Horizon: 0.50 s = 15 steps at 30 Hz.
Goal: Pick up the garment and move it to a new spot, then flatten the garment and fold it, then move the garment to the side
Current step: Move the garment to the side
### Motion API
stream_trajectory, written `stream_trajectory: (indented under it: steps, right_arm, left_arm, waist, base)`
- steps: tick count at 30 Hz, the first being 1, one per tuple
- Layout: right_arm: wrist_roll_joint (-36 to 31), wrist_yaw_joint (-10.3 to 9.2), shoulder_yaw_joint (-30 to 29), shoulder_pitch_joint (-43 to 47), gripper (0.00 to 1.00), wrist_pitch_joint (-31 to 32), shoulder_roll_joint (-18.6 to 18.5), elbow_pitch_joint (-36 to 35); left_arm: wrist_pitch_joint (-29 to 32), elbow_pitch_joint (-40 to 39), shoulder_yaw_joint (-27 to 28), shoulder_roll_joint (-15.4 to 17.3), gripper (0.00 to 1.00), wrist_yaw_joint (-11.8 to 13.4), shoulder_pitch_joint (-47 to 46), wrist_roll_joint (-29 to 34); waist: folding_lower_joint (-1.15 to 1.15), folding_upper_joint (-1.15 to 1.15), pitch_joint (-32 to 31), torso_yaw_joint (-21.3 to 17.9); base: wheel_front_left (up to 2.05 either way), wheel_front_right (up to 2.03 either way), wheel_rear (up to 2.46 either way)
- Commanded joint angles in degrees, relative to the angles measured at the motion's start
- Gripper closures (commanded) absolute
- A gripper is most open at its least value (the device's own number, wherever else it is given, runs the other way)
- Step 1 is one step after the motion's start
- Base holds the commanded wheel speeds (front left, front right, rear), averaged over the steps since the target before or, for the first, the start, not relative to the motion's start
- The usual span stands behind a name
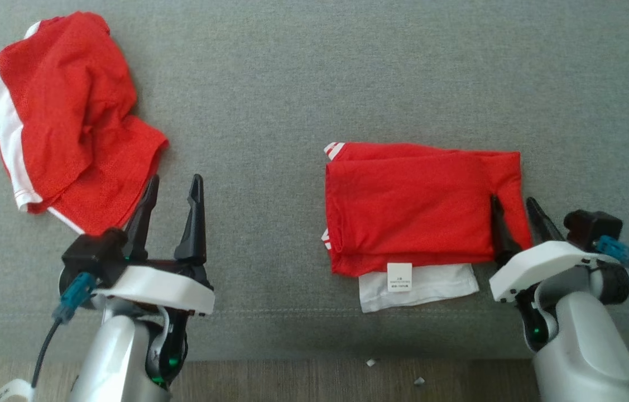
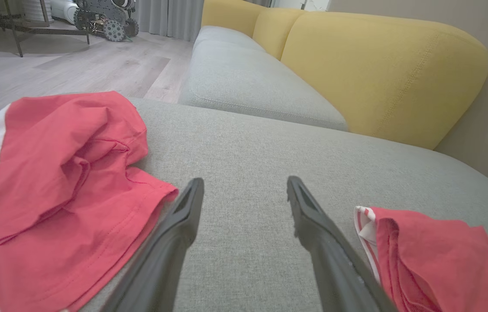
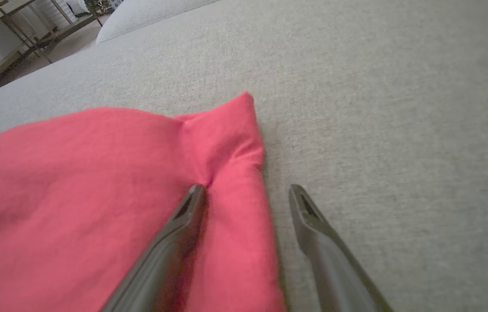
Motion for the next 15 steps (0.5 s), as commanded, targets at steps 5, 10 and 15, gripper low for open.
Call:
stream_trajectory:
  steps: [5, 10, 15]
  right_arm:
    - [0.31, 0.21, 3.46, -2.53, 1.0, 0.16, 0.4, 1.24]
    - [-2.32, 0.21, 4.79, -4.05, 1.0, -2.4, -0.05, 0.77]
    - [-6.65, 0.21, 7.28, -6.79, 1.0, -4.93, -2.68, -2.8]
  left_arm:
    - [-0.7, -1.22, 0.81, 0.44, 0.0, 0.03, -2.51, -0.08]
    - [-0.7, -0.77, 0.47, 0.43, 0.0, 0.06, -2.32, -0.09]
    - [-0.7, -0.35, 0.49, 0.43, 0.0, -0.07, -2.69, -0.03]
  waist:
    - [0.0, 0.0, -0.07, 0.01]
    - [0.0, 0.0, -0.62, -0.75]
    - [0.0, 0.0, -0.83, -2.09]
  base:
    - [0.0, 0.0, 0.0]
    - [0.0, 0.0, 0.0]
    - [0.0, 0.0, 0.0]
